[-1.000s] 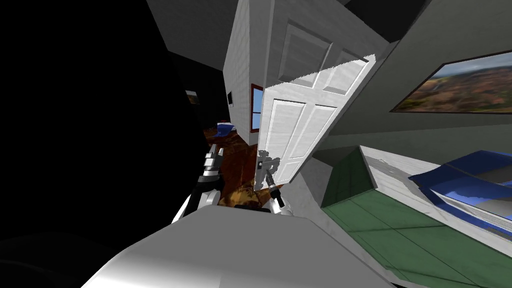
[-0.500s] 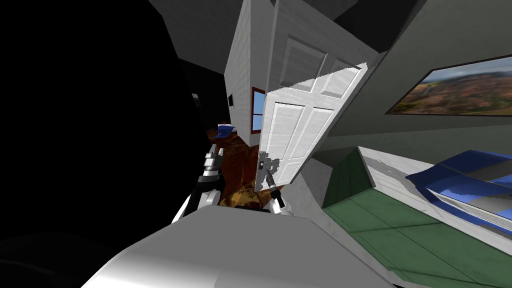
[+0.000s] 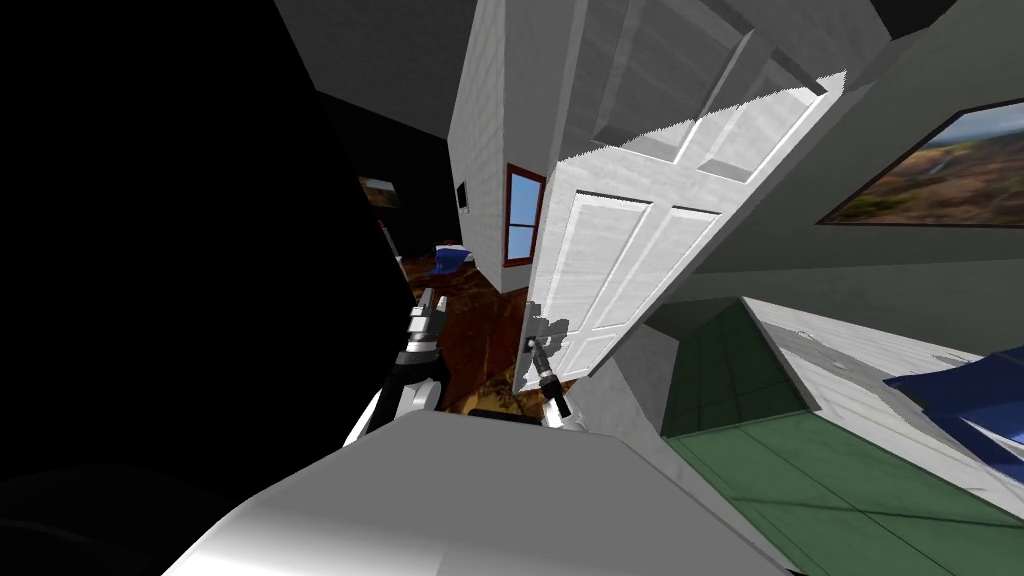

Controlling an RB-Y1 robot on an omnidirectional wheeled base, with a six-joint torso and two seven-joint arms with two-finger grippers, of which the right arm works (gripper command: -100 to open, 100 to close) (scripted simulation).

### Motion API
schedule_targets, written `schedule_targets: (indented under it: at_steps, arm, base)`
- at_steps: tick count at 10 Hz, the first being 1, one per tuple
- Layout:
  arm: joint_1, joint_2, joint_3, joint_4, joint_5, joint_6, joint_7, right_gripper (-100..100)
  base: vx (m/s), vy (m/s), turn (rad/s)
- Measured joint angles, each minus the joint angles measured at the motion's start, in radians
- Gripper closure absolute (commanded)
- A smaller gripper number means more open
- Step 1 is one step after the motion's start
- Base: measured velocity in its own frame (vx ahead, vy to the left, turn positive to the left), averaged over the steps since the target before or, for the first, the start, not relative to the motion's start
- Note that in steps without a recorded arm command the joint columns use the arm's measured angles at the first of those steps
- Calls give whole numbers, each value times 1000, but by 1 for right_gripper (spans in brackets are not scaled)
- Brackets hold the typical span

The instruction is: Push the door open

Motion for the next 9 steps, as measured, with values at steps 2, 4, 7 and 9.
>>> schedule_targets:
  at_steps: [2,4,7,9]
  arm:
    - [3,5,-2,2,-1,-7,3,100]
    - [0,4,-2,1,-1,-5,3,100]
    - [3,5,-1,3,0,-3,3,100]
    - [2,5,-9,17,-3,-4,11,100]
  base:
    - [32,16,-4]
    - [-25,-13,11]
    - [-6,-2,-2]
    - [131,10,-12]
